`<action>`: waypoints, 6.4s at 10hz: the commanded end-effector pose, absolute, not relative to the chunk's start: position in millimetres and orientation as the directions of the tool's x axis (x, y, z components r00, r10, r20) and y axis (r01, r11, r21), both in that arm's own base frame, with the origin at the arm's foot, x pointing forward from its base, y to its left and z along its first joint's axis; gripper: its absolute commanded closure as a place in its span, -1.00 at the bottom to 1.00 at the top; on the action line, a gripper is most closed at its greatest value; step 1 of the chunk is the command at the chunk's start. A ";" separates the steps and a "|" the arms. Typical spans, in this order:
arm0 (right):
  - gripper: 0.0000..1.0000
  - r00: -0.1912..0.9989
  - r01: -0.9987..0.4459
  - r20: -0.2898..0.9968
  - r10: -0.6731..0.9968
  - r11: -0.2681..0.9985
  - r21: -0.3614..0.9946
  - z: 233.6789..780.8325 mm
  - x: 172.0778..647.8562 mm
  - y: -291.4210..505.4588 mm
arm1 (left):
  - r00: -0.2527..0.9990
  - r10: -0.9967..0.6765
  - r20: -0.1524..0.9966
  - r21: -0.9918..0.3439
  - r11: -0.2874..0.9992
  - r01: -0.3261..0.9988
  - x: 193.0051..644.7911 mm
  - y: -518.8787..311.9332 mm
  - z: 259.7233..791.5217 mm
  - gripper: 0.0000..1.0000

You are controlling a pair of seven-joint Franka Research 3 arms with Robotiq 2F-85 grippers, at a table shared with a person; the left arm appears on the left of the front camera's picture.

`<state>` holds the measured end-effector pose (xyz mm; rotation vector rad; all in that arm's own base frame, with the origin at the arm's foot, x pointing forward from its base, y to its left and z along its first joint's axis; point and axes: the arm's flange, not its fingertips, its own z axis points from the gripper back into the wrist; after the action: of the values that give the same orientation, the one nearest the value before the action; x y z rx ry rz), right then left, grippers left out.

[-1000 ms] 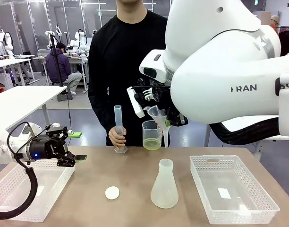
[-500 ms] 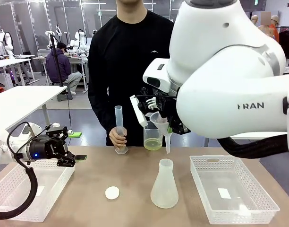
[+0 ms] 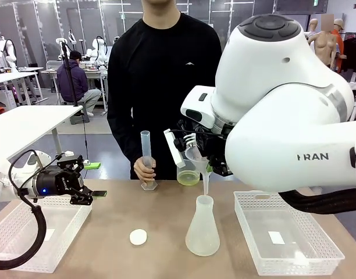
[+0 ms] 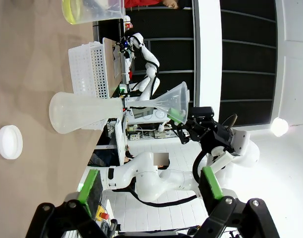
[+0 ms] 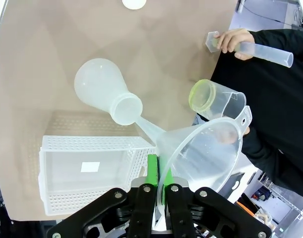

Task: Prepare the solutions needed for the experiment.
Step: Pick up the Plastic Funnel and insert it into the Big flask, then once the solution is in the Big flask , pick up the Plastic Funnel and place it back into the right Organizing basket.

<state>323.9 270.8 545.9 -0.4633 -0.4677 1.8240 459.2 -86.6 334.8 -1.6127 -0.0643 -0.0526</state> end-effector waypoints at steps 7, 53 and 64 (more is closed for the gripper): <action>0.94 -0.290 -0.803 -0.038 0.956 -0.265 -0.533 516.5 323.8 268.3 | 0.997 0.013 0.070 -0.997 -0.037 0.070 463.1 -88.6 334.1 -1.00; -1.00 0.478 -0.864 0.381 0.791 0.501 0.046 552.9 349.5 138.0 | 0.997 0.013 0.070 -0.997 -0.037 0.070 463.1 -88.6 334.1 -1.00; -1.00 0.665 -0.746 0.563 0.491 0.413 0.522 532.2 373.5 53.4 | 0.997 0.013 0.070 -0.997 -0.037 0.070 463.1 -88.6 334.1 -1.00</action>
<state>359.1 84.3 533.3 0.5826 -0.3268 0.8958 459.1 -86.5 334.7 -1.6120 -0.0641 -0.0524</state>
